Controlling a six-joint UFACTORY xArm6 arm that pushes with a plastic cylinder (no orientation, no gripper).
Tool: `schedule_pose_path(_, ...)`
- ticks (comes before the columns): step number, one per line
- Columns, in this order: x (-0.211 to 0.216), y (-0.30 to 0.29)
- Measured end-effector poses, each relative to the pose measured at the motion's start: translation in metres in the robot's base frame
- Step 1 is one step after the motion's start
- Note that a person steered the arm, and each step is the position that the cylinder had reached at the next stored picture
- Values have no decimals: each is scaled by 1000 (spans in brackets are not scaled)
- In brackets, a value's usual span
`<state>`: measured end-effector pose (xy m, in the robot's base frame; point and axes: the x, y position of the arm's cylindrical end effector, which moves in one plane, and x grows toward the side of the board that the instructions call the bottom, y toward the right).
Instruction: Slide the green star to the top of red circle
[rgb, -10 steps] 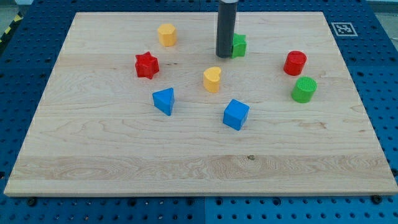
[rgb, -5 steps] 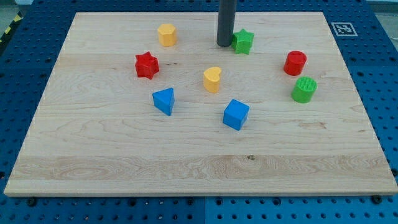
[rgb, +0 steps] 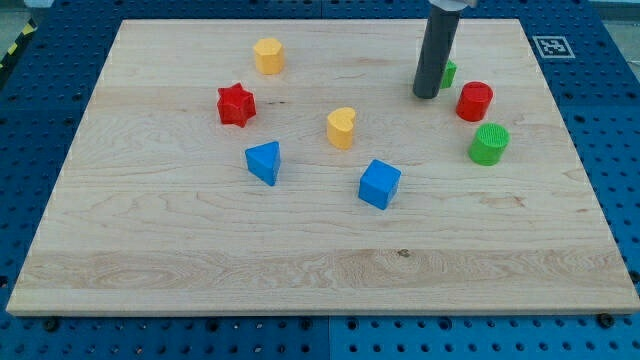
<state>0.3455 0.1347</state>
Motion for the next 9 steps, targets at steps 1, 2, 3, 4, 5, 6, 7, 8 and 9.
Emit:
schedule_pose_path(1, 0, 0)
schedule_pose_path(2, -6, 0)
schedule_pose_path(3, -17, -6)
schedule_pose_path(4, -17, -6)
schedule_pose_path(5, -17, -20)
schedule_pose_path(6, -17, -42)
schedule_pose_path(7, -34, -52)
schedule_pose_path(8, -55, -52)
schedule_pose_path(9, -52, -51)
